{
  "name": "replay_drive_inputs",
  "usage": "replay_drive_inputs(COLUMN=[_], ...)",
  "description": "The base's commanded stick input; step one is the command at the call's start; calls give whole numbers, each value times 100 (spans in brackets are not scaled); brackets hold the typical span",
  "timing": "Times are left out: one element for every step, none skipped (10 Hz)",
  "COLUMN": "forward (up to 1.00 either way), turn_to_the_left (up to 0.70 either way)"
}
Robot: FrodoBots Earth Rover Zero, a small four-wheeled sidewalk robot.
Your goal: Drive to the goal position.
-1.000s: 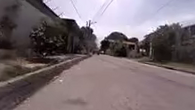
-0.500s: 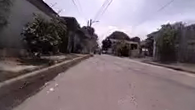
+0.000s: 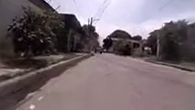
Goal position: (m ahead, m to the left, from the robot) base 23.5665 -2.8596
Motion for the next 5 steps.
replay_drive_inputs(forward=[100,100,100,100,100], turn_to_the_left=[0,0,0,0,0])
